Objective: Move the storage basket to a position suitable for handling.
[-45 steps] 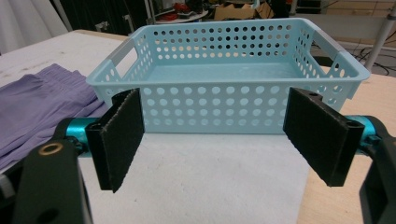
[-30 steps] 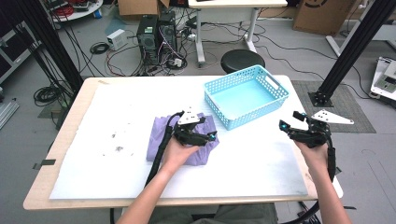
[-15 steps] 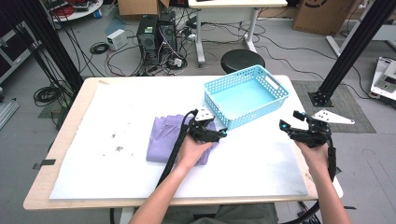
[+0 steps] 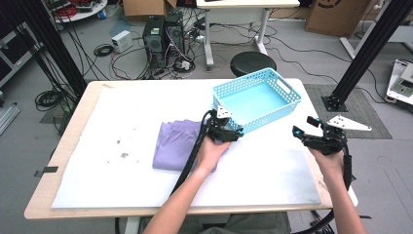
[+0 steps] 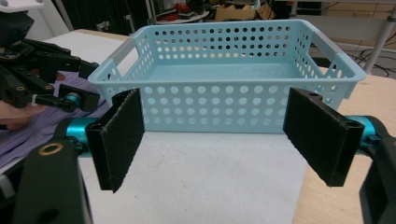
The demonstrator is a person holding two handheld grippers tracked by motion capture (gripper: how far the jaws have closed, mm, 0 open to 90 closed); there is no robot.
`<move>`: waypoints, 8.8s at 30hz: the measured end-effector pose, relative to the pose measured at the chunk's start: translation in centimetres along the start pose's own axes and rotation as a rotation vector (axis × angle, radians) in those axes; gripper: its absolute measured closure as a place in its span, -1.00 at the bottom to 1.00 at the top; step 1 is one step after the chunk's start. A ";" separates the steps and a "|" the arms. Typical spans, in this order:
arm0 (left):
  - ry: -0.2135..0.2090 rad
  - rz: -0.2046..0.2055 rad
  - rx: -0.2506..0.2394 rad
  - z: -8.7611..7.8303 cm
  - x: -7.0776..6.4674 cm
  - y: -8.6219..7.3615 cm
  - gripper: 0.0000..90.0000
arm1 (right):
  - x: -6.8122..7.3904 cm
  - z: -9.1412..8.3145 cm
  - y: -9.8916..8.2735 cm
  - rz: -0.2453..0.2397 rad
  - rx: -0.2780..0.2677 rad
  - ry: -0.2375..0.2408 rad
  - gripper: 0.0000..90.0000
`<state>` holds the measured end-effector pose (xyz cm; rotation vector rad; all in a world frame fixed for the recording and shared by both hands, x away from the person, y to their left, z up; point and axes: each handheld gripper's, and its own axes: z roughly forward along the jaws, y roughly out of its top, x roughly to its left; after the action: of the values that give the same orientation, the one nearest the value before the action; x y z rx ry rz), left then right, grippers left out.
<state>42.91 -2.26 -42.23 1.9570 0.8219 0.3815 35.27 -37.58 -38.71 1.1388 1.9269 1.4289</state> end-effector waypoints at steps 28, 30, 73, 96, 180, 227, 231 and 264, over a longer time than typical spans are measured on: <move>-0.035 -0.048 0.006 0.2 1.8 1.0 -0.39 | 0.0 0.3 -0.1 -0.008 0.006 0.008 -0.54; -0.041 -0.051 0.002 0.0 2.1 1.2 -0.39 | 0.0 0.3 -0.1 -0.008 0.005 0.010 -0.54; 0.059 -0.055 -0.042 1.3 3.7 0.4 -0.43 | 0.4 1.3 -0.2 -0.011 0.031 0.027 -0.54; 0.078 -0.010 -0.027 1.9 3.6 1.5 -0.37 | 0.6 1.6 -0.2 -0.009 0.035 0.028 -0.54; -0.047 -0.048 -0.005 -4.8 11.2 2.2 -0.20 | -3.9 11.0 3.3 -0.091 0.193 0.091 -0.02; -0.087 -0.030 -0.002 -12.9 15.5 -2.2 -0.23 | 6.3 11.9 3.2 -0.146 0.214 0.160 -0.14; 0.004 0.007 -0.010 -13.2 15.0 -2.8 -0.17 | 6.8 12.0 2.6 -0.141 0.214 0.174 -0.11; 0.182 -0.055 -0.092 -20.9 9.7 -10.4 -0.31 | 13.8 8.3 -0.7 -0.077 0.125 0.123 -0.51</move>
<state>34.01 21.39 -41.28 1.8292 0.9560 0.5614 34.06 -21.63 -40.87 1.0402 2.1475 1.3833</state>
